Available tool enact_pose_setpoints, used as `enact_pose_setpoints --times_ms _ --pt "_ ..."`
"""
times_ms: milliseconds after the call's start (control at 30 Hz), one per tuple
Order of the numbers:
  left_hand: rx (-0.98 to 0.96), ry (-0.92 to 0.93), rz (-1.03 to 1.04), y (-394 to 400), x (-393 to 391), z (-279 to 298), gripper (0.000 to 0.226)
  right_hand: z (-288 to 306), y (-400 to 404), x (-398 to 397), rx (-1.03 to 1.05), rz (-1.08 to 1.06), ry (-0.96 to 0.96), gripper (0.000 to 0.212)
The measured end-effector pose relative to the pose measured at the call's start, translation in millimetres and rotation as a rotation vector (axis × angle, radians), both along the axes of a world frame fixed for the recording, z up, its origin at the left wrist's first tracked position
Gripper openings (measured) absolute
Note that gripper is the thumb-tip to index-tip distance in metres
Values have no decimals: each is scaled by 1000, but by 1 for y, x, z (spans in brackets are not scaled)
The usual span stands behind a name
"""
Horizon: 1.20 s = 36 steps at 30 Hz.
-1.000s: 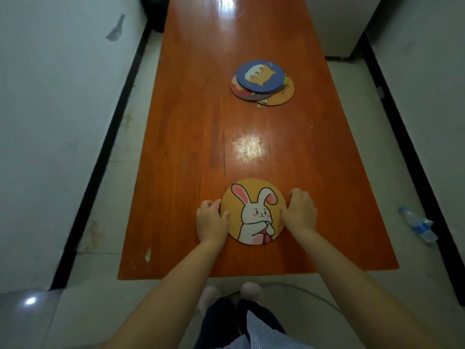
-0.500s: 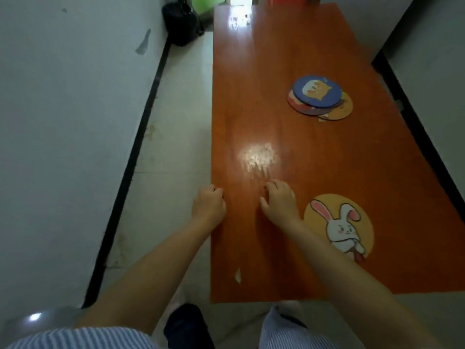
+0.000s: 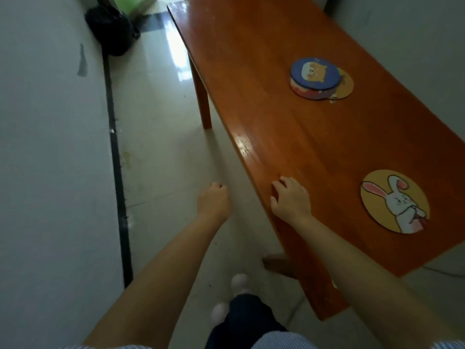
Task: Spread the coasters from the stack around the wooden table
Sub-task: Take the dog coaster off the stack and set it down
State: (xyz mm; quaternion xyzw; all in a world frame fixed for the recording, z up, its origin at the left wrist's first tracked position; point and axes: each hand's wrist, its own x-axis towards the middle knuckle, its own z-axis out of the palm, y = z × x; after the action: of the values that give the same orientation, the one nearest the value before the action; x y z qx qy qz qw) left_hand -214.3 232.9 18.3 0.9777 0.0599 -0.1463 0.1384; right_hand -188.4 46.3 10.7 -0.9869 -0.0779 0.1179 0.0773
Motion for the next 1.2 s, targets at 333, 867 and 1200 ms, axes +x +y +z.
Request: enact_pose_setpoints --times_ms 333,867,1200 --pt "38 -53 -311 -3 166 18 26 23 -10 127 117 -239 3 29" --pt "9 -26 -589 22 410 -15 54 19 -14 349 101 -438 -91 42" --pt "-50 -142 -973 39 479 -47 55 8 -15 388 -262 -436 12 35"
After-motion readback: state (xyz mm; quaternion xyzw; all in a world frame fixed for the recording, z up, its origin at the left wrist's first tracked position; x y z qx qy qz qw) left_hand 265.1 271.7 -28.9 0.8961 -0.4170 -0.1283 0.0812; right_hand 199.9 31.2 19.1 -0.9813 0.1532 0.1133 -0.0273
